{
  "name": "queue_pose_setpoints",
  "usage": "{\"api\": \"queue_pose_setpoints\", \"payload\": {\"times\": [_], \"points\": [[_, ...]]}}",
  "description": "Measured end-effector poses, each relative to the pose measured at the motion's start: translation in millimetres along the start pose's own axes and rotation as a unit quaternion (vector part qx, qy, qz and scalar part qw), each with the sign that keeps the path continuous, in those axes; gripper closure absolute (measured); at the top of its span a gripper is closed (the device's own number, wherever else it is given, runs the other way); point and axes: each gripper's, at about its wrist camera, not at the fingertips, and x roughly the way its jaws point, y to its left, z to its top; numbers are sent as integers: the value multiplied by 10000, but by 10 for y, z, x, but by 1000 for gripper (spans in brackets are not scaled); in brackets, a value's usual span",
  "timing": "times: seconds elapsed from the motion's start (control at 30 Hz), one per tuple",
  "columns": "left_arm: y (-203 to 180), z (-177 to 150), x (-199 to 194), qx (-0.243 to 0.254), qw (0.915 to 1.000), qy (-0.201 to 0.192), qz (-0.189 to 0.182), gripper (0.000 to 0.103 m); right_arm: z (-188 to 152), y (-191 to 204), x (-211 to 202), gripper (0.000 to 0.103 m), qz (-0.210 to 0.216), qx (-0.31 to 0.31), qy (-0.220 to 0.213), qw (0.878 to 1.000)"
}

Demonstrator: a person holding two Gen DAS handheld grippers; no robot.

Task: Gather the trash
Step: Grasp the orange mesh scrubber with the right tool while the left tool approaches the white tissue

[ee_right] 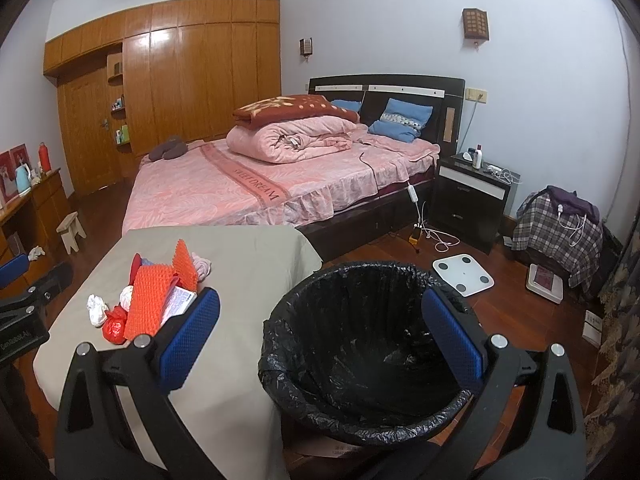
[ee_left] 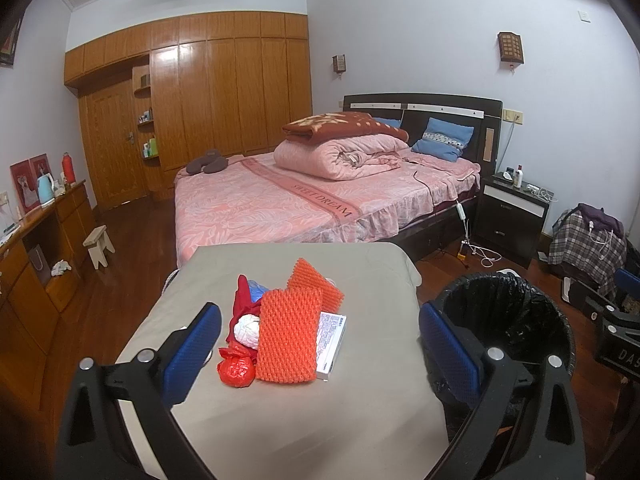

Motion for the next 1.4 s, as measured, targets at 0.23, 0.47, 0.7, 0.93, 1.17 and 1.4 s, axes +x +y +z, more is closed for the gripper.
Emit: {"api": "queue_pose_setpoints", "payload": {"times": [0.23, 0.47, 0.7, 0.93, 1.17, 1.4], "points": [[4, 8, -1, 4, 10000, 4, 0, 6, 0, 3, -4, 5, 5, -3, -4, 10000], [5, 10, -1, 3, 10000, 10, -4, 6, -1, 4, 1, 5, 1, -1, 3, 10000], [5, 11, 0, -2, 10000, 14, -2, 6, -1, 4, 6, 5, 10, -16, 7, 10000], [-7, -114, 99, -65, 10000, 28, 3, 6, -30, 36, 61, 5, 23, -40, 25, 10000], [101, -107, 143, -140, 9999, 37, 61, 6, -8, 194, 151, 5, 107, -76, 37, 9999], [564, -271, 403, -327, 9983, 2, 480, 6, -106, 537, 517, 5, 421, -212, 36, 9989]]}}
